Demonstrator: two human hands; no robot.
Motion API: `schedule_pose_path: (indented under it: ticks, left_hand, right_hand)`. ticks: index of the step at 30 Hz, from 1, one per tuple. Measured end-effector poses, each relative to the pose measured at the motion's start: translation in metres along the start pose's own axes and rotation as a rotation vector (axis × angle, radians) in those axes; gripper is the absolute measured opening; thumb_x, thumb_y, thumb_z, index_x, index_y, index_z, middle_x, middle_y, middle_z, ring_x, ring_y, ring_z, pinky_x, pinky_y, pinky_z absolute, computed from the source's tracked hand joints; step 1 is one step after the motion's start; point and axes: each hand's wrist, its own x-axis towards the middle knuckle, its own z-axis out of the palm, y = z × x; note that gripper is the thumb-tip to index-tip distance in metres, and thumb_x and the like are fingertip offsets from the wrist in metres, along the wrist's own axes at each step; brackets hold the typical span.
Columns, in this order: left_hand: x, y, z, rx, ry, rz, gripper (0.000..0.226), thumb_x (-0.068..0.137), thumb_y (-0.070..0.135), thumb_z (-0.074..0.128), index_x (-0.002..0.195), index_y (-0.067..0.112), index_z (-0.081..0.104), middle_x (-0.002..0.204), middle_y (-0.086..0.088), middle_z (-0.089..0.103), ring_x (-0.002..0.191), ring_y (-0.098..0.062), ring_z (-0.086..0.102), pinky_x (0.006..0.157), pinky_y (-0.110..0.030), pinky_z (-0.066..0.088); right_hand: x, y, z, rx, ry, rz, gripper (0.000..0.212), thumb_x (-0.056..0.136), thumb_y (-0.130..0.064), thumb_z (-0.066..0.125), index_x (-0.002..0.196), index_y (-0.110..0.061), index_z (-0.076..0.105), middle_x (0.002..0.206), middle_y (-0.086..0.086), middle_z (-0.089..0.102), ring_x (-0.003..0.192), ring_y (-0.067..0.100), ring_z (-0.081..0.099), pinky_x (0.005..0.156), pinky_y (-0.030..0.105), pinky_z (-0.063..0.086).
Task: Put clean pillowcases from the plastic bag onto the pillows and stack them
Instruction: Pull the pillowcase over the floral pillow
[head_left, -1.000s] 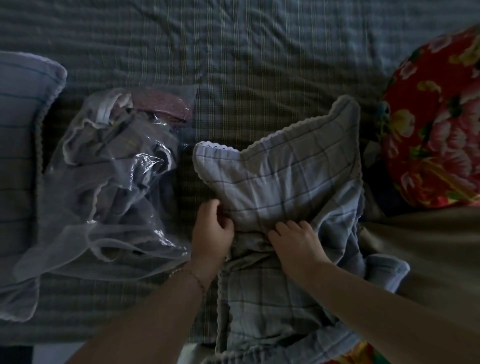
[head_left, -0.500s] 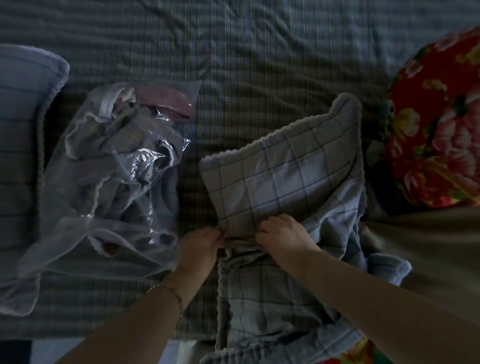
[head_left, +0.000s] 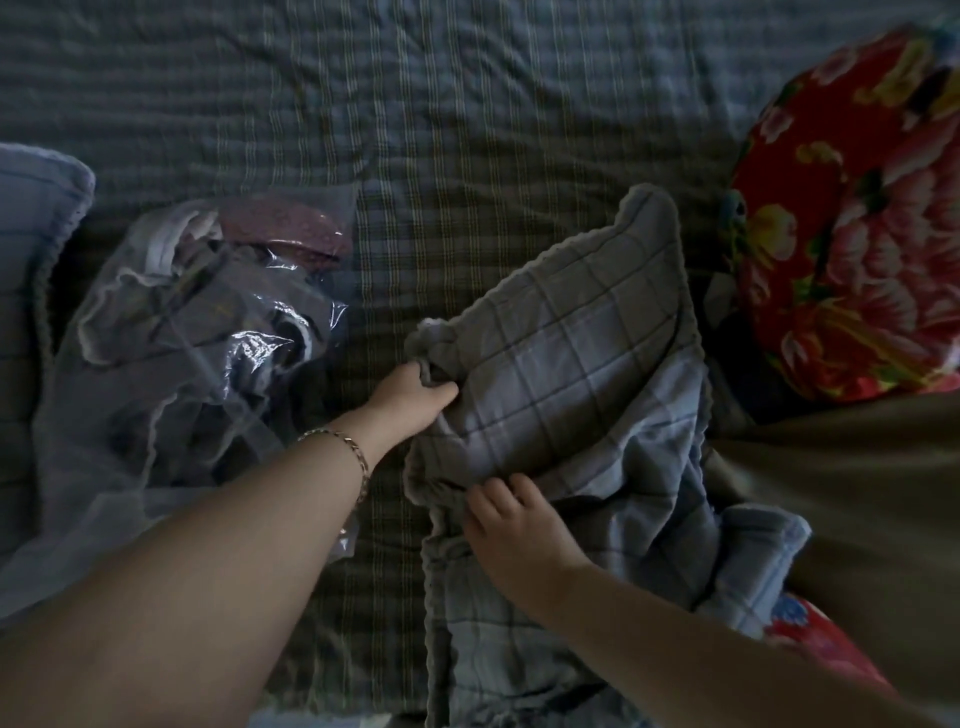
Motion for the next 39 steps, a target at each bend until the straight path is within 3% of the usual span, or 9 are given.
schedule_pose_path:
  ticks: [4, 8, 12, 17, 20, 23, 26, 32, 39]
  left_hand:
    - [-0.006, 0.007, 0.006, -0.134, 0.178, 0.063, 0.015, 0.090, 0.020, 0.054, 0.085, 0.007, 0.059, 0.085, -0.008, 0.059, 0.089, -0.026, 0.056, 0.073, -0.026, 0.037]
    - [-0.013, 0.033, -0.001, -0.292, 0.338, 0.042, 0.023, 0.092, 0.024, 0.051, 0.096, 0.003, 0.061, 0.086, -0.008, 0.056, 0.085, -0.024, 0.053, 0.074, -0.027, 0.039]
    - [-0.003, 0.042, -0.016, -0.296, 0.389, 0.021, 0.027, 0.092, 0.026, 0.051, 0.099, 0.002, 0.060, 0.087, -0.010, 0.057, 0.086, -0.028, 0.057, 0.069, -0.029, 0.039]
    - [0.011, 0.033, -0.011, -0.319, 0.459, -0.162, 0.046, 0.093, 0.025, 0.053, 0.132, 0.002, 0.042, 0.133, -0.016, 0.050, 0.120, -0.033, 0.049, 0.097, -0.036, 0.040]
    - [0.015, 0.034, -0.020, -0.031, 0.504, -0.150, 0.048, 0.092, 0.015, 0.052, 0.135, 0.007, 0.032, 0.139, -0.019, 0.040, 0.124, -0.037, 0.043, 0.104, -0.047, 0.036]
    - [0.007, 0.044, -0.017, 0.359, 0.616, 0.163, 0.047, 0.086, 0.006, 0.055, 0.131, 0.009, 0.040, 0.136, -0.018, 0.036, 0.123, -0.037, 0.039, 0.102, -0.046, 0.037]
    - [0.002, 0.063, 0.005, 0.573, 0.433, 0.625, 0.041, 0.090, 0.015, 0.052, 0.131, 0.010, 0.046, 0.138, -0.012, 0.039, 0.125, -0.032, 0.039, 0.103, -0.041, 0.034]
    - [0.007, 0.104, 0.053, 0.800, 0.365, 0.551, 0.050, 0.090, 0.045, 0.051, 0.131, 0.017, 0.045, 0.134, -0.009, 0.045, 0.125, -0.032, 0.039, 0.100, -0.042, 0.035]
    - [0.013, 0.115, 0.056, 0.903, 0.442, 0.490, 0.030, 0.095, 0.034, 0.047, 0.115, 0.014, 0.056, 0.123, -0.012, 0.056, 0.117, -0.033, 0.047, 0.089, -0.039, 0.039]
  right_hand:
    - [0.014, -0.001, 0.000, -0.129, -0.167, -0.036, 0.037, 0.096, -0.019, 0.037, 0.128, -0.006, 0.051, 0.135, 0.015, 0.037, 0.121, 0.032, 0.033, 0.101, 0.041, 0.027]
    - [0.007, -0.004, -0.002, 0.076, -0.095, -0.108, 0.030, 0.069, -0.029, 0.045, 0.064, -0.025, 0.074, 0.081, -0.008, 0.066, 0.084, 0.017, 0.056, 0.075, 0.027, 0.043]
    - [-0.029, -0.021, 0.000, 0.301, -0.022, -0.192, 0.034, 0.062, -0.034, 0.034, 0.057, -0.032, 0.068, 0.062, -0.019, 0.060, 0.066, 0.002, 0.058, 0.058, 0.013, 0.044]
    - [-0.020, 0.011, 0.010, 0.408, -0.242, -0.073, 0.029, 0.090, -0.003, 0.043, 0.111, -0.008, 0.062, 0.117, 0.009, 0.056, 0.105, 0.029, 0.055, 0.088, 0.035, 0.050]
    - [-0.034, 0.043, -0.006, 0.558, 0.016, 0.019, 0.015, 0.077, -0.007, 0.060, 0.089, -0.011, 0.068, 0.098, 0.007, 0.063, 0.081, 0.029, 0.062, 0.067, 0.032, 0.055]
    - [-0.060, 0.093, -0.011, 0.350, 0.372, 0.518, 0.025, 0.078, -0.022, 0.064, 0.100, -0.010, 0.066, 0.099, 0.011, 0.063, 0.088, 0.029, 0.061, 0.074, 0.033, 0.050]
    - [-0.088, 0.135, -0.015, 0.293, -0.089, 1.072, 0.053, 0.094, -0.051, 0.037, 0.127, -0.010, 0.043, 0.129, 0.016, 0.044, 0.120, 0.033, 0.041, 0.096, 0.042, 0.039]
    - [-0.081, 0.124, -0.003, 0.502, -0.043, 0.802, 0.035, 0.101, -0.033, 0.025, 0.114, -0.021, 0.055, 0.119, 0.002, 0.053, 0.118, 0.022, 0.044, 0.092, 0.034, 0.034]
    - [-0.122, 0.088, 0.016, 0.324, -0.110, 0.787, 0.060, 0.088, -0.065, 0.037, 0.114, -0.011, 0.048, 0.099, 0.008, 0.061, 0.085, 0.020, 0.063, 0.067, 0.029, 0.046]
